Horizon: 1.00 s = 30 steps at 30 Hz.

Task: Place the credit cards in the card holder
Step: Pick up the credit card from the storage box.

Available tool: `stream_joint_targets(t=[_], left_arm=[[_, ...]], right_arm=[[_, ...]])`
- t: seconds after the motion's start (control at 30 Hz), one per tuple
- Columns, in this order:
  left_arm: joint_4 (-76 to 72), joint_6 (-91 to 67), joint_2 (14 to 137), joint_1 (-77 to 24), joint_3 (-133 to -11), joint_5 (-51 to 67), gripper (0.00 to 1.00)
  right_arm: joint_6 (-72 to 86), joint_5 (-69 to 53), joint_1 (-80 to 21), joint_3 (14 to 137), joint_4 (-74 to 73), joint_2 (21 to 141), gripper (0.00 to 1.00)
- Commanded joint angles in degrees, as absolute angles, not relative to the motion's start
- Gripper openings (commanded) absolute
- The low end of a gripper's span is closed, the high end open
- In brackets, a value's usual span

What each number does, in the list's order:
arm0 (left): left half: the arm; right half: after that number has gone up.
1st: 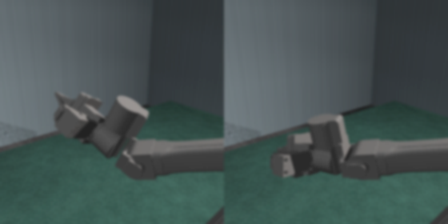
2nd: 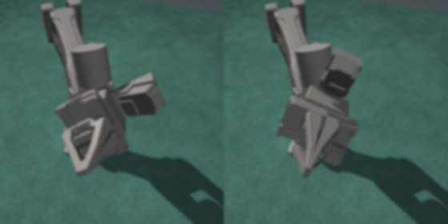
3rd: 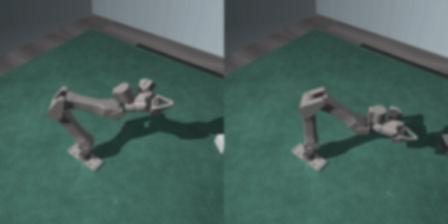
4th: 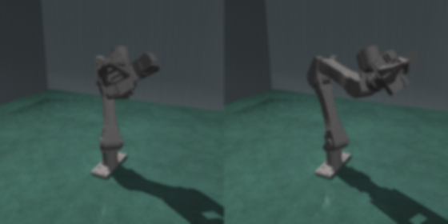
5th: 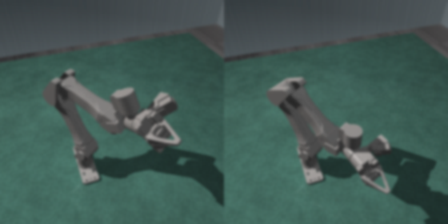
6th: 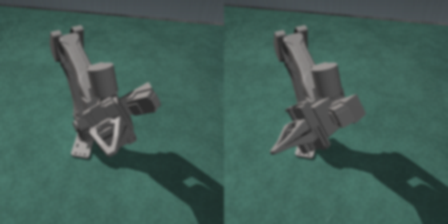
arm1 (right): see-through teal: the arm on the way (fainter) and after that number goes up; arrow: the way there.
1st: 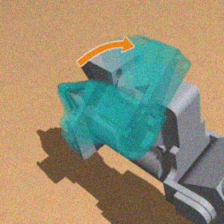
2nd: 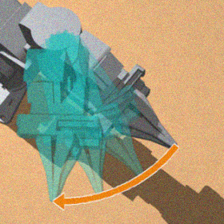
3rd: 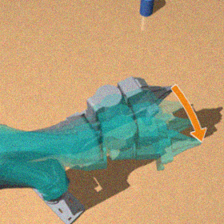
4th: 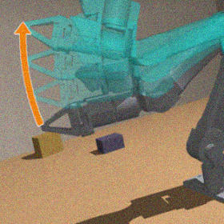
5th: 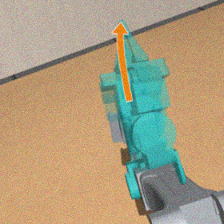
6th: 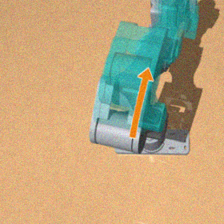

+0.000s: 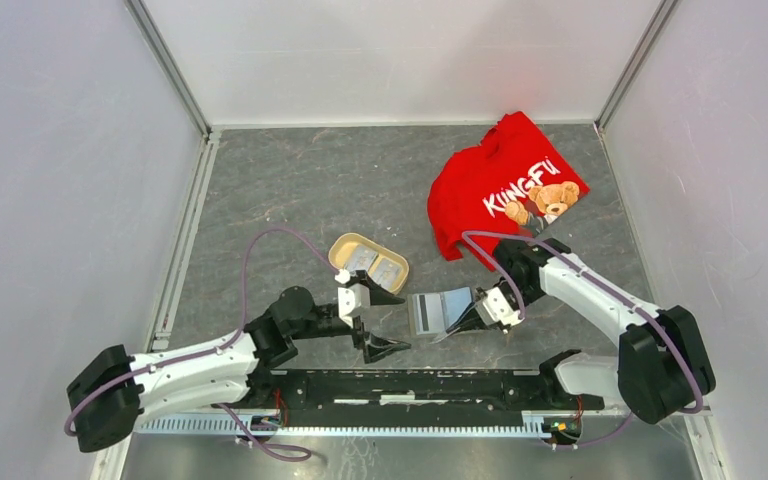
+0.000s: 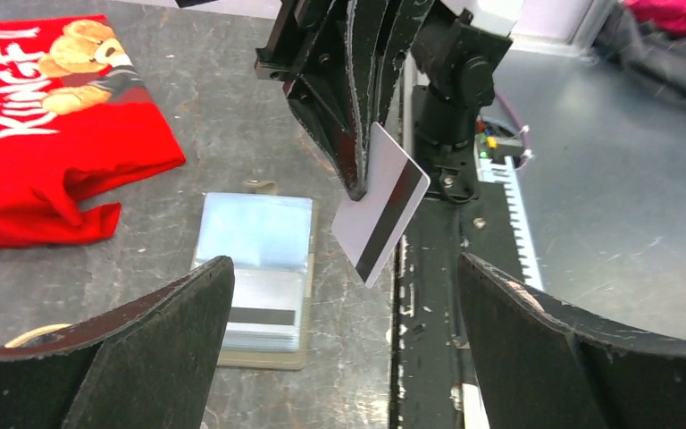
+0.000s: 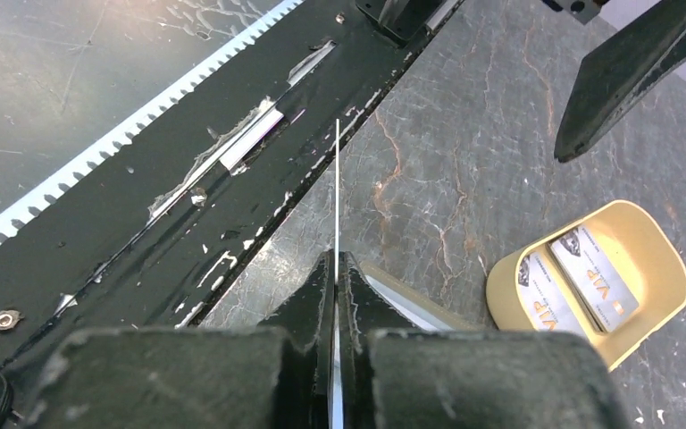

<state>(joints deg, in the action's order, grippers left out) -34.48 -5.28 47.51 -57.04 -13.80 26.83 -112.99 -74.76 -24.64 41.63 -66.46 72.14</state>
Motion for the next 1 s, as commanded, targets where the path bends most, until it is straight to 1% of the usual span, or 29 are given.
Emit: stream_joint_targets(t=[0.0,0.07,0.13,0.27,0.4,0.57,0.7,0.73,0.83,0.97], left_arm=[[-39.1,8.1,50.3,-60.8,-14.8,19.0,1.0],[-40.6,9.1,53.2,-62.5,-15.6,18.3,1.0],[-41.8,9.1,56.4,-64.0,-16.5,17.2,0.99],[-44.8,5.7,61.4,-65.0,-17.5,13.8,0.92],[-48.5,2.0,61.0,-65.0,-15.5,6.8,0.91],[-52.7,-5.7,61.0,-64.4,-13.8,4.8,0.89],[-55.4,-11.1,64.7,-63.5,-14.6,6.0,0.87],[-56.0,-12.3,65.6,-63.0,-14.8,6.7,0.85],[-58.4,-16.9,67.8,-60.1,-15.1,10.2,0.69],[-62.0,-23.1,71.3,-56.4,-15.7,16.2,0.51]], right_arm=[[-125.8,-76.1,-24.2,41.9,-70.1,71.6,0.0],[-123.9,-77.1,-23.7,42.6,-70.1,72.0,0.0],[-117.4,-78.4,-22.7,44.5,-69.1,73.1,0.0],[-87.9,-78.2,-22.1,49.9,-59.2,77.0,0.0],[-78.2,-78.2,-22.1,51.0,-55.1,79.4,0.0],[-56.5,-79.5,-22.1,48.4,-39.6,78.7,0.0],[-53.0,-80.0,-22.1,48.6,-38.0,79.2,0.0],[-52.8,-80.0,-22.1,48.7,-37.9,79.3,0.0],[-52.5,-80.0,-22.1,48.6,-37.8,79.4,0.0],[-52.3,-79.9,-22.1,48.8,-37.8,79.6,0.0]])
